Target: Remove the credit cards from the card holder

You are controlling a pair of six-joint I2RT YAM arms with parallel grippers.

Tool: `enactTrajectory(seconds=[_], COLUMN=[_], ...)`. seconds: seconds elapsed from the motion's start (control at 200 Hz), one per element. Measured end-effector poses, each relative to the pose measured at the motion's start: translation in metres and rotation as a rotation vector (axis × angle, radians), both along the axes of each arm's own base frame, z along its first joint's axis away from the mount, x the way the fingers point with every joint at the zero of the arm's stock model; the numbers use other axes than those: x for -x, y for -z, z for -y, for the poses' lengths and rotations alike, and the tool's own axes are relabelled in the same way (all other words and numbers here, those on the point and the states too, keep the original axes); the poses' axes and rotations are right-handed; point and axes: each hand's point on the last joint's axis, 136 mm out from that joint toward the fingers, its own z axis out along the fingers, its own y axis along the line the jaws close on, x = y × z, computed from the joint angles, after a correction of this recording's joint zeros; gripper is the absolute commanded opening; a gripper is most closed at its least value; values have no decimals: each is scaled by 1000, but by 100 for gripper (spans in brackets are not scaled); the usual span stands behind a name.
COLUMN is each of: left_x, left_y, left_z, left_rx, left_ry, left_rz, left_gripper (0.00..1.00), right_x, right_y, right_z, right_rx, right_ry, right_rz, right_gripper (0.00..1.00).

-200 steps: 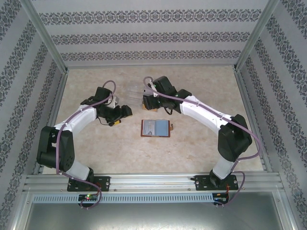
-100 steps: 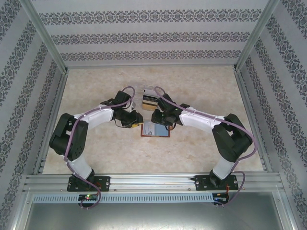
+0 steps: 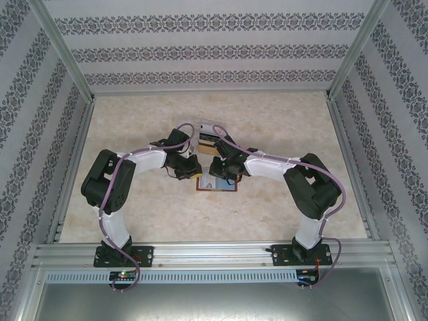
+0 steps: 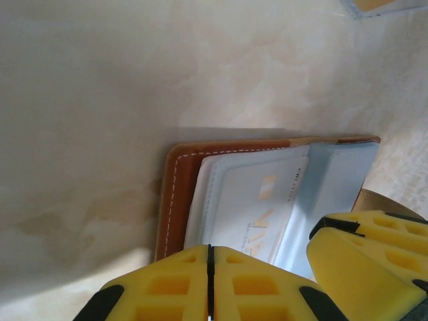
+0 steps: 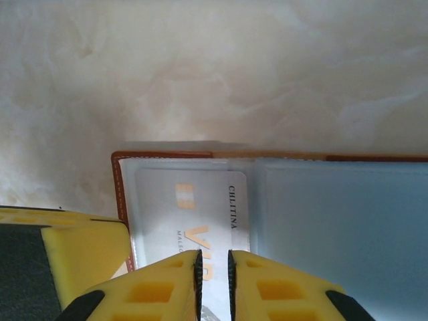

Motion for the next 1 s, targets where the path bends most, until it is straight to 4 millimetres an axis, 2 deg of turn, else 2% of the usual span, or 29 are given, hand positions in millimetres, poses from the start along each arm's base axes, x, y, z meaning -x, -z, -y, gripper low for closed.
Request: enactTrajectory(seconds=[0.315,0.56,0.999], left_x=[1,2,1], left_y=[10,12,13], left_z=[-4,-4,-4], left_rx=[-29,-29,-27], left_ry=[-13,-11,-9], left_rz=[-10,-18,-21], left_gripper=[3,3,2], right_x=[2,1,2], right_y=[14,15,14], right_z=[4,4,-3], right_rx=[17,9,-75], right_ry=[3,5,-18], right_rz=[-26,-17,0], right_gripper=[23,25,16])
